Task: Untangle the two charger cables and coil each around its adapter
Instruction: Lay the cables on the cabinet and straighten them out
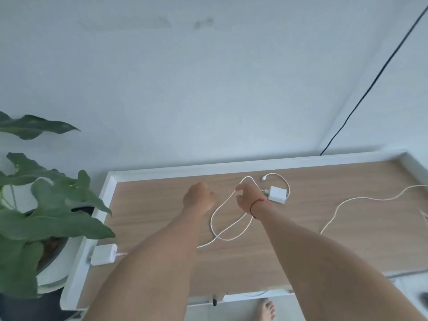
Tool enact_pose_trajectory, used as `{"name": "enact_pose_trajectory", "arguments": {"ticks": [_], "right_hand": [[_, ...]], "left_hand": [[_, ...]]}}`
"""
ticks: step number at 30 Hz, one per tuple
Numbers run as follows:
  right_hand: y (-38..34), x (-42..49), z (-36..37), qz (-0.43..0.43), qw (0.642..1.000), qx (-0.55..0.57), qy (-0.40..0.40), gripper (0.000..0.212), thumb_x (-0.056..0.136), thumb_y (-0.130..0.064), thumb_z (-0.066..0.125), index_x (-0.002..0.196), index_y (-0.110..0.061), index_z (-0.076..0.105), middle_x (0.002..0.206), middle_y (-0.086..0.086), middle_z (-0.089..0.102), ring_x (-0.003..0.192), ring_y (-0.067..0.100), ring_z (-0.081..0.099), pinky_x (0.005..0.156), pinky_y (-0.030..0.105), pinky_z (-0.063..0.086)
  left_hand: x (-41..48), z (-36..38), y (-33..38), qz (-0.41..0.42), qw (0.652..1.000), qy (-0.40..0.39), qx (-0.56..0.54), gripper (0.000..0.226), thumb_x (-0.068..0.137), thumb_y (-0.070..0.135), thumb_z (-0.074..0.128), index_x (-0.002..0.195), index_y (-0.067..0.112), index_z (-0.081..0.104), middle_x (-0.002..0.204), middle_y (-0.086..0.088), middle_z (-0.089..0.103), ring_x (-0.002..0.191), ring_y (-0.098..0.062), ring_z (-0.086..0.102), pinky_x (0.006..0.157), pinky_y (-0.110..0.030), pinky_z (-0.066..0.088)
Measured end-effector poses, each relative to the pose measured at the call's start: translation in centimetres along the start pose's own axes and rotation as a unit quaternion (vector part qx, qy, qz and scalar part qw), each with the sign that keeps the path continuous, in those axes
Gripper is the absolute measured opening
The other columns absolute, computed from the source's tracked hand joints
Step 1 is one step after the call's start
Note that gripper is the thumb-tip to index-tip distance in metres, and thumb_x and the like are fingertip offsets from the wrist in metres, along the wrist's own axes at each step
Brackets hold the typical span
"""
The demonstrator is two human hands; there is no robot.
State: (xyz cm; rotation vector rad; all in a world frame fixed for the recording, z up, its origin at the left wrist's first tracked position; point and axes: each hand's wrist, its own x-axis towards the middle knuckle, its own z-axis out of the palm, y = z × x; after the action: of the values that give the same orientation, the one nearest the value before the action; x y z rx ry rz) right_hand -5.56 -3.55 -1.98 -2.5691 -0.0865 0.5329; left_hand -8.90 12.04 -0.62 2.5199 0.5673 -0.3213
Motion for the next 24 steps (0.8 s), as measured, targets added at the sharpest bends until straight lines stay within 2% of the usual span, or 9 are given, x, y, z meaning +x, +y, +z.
{"name": "enact_pose_trajectory", "arguments": {"ticks": [3, 6, 8, 12, 15, 18, 20, 22, 24], "right_hand": [[4.0, 1.8, -3.3, 0.017, 1.0, -0.011, 0.001, 0.04, 0.09, -0.011, 0.048, 0.127, -0.021, 0.057, 0.128, 0.005, 0.055, 0.109, 0.029, 0.059, 0.091, 0.033, 0.048], [7.6, 4.0, -5.7, 0.007, 0.999, -0.04, 0.001, 0.039, 0.088, -0.014, 0.059, 0.127, -0.015, 0.058, 0.135, 0.004, 0.054, 0.121, 0.023, 0.053, 0.102, 0.031, 0.042], [9.8, 5.2, -6.6, 0.002, 0.999, -0.043, -0.025, 0.045, 0.09, -0.016, 0.06, 0.134, -0.012, 0.052, 0.14, 0.004, 0.05, 0.128, 0.023, 0.047, 0.108, 0.029, 0.036], [13.1, 7.0, -6.5, 0.006, 0.992, -0.081, -0.091, 0.05, 0.086, -0.01, 0.059, 0.135, -0.014, 0.048, 0.138, 0.006, 0.048, 0.124, 0.027, 0.051, 0.101, 0.033, 0.044], [14.4, 8.2, -5.7, -0.007, 0.988, -0.115, -0.104, 0.053, 0.082, -0.007, 0.06, 0.133, -0.02, 0.048, 0.133, 0.005, 0.05, 0.121, 0.027, 0.052, 0.095, 0.038, 0.049], [14.7, 9.0, -6.0, -0.017, 0.989, -0.12, -0.088, 0.047, 0.083, -0.018, 0.062, 0.129, -0.02, 0.051, 0.13, 0.004, 0.052, 0.121, 0.026, 0.05, 0.093, 0.035, 0.048], [14.8, 9.2, -6.2, 0.013, 0.996, -0.053, -0.075, 0.036, 0.084, -0.032, 0.062, 0.116, -0.017, 0.058, 0.117, 0.004, 0.058, 0.112, 0.027, 0.055, 0.084, 0.032, 0.048], [15.1, 9.5, -6.5, 0.051, 0.996, 0.052, -0.054, 0.031, 0.079, -0.039, 0.067, 0.098, -0.015, 0.061, 0.099, 0.005, 0.06, 0.092, 0.025, 0.059, 0.072, 0.03, 0.046], [15.3, 9.7, -7.2, 0.063, 0.985, 0.152, -0.054, 0.039, 0.072, -0.039, 0.075, 0.098, -0.013, 0.065, 0.094, 0.004, 0.062, 0.077, 0.02, 0.057, 0.064, 0.026, 0.042]], "left_hand": [[0.8, 2.7, 4.9, 0.016, 0.999, -0.032, -0.018, 0.018, 0.083, 0.022, 0.051, 0.066, 0.017, 0.05, 0.074, -0.001, 0.054, 0.078, -0.028, 0.056, 0.063, -0.028, 0.041], [2.0, 5.8, 8.7, 0.026, 0.998, -0.052, -0.031, 0.01, 0.088, 0.026, 0.054, 0.09, 0.02, 0.063, 0.092, 0.001, 0.058, 0.091, -0.026, 0.062, 0.075, -0.028, 0.046], [3.1, 7.8, 10.5, 0.028, 0.997, -0.052, -0.04, 0.007, 0.087, 0.025, 0.057, 0.083, 0.024, 0.063, 0.092, 0.0, 0.064, 0.09, -0.024, 0.064, 0.078, -0.029, 0.05], [4.8, 10.8, 12.1, 0.023, 0.996, -0.085, -0.034, 0.018, 0.085, 0.017, 0.058, 0.07, 0.014, 0.067, 0.071, -0.001, 0.061, 0.067, -0.021, 0.057, 0.063, -0.029, 0.047], [5.6, 12.0, 12.1, 0.018, 0.996, -0.092, 0.006, 0.017, 0.079, 0.013, 0.062, 0.066, 0.007, 0.069, 0.064, -0.005, 0.062, 0.063, -0.024, 0.058, 0.063, -0.031, 0.051], [5.9, 12.0, 12.6, -0.004, 0.995, -0.093, 0.023, 0.031, 0.083, 0.016, 0.061, 0.053, 0.013, 0.053, 0.055, 0.0, 0.049, 0.06, -0.026, 0.053, 0.06, -0.029, 0.047], [6.1, 12.1, 13.1, -0.031, 0.994, -0.102, -0.011, 0.035, 0.09, 0.023, 0.054, 0.056, 0.017, 0.049, 0.057, -0.001, 0.051, 0.053, -0.022, 0.05, 0.057, -0.026, 0.042], [6.4, 12.0, 14.5, -0.05, 0.987, -0.115, -0.102, 0.038, 0.096, 0.03, 0.046, 0.062, 0.013, 0.051, 0.067, -0.008, 0.06, 0.051, -0.022, 0.052, 0.062, -0.026, 0.045], [6.6, 11.6, 16.1, -0.076, 0.968, -0.134, -0.197, 0.04, 0.097, 0.038, 0.041, 0.072, 0.012, 0.059, 0.079, -0.01, 0.067, 0.068, -0.026, 0.064, 0.073, -0.029, 0.053]]}}
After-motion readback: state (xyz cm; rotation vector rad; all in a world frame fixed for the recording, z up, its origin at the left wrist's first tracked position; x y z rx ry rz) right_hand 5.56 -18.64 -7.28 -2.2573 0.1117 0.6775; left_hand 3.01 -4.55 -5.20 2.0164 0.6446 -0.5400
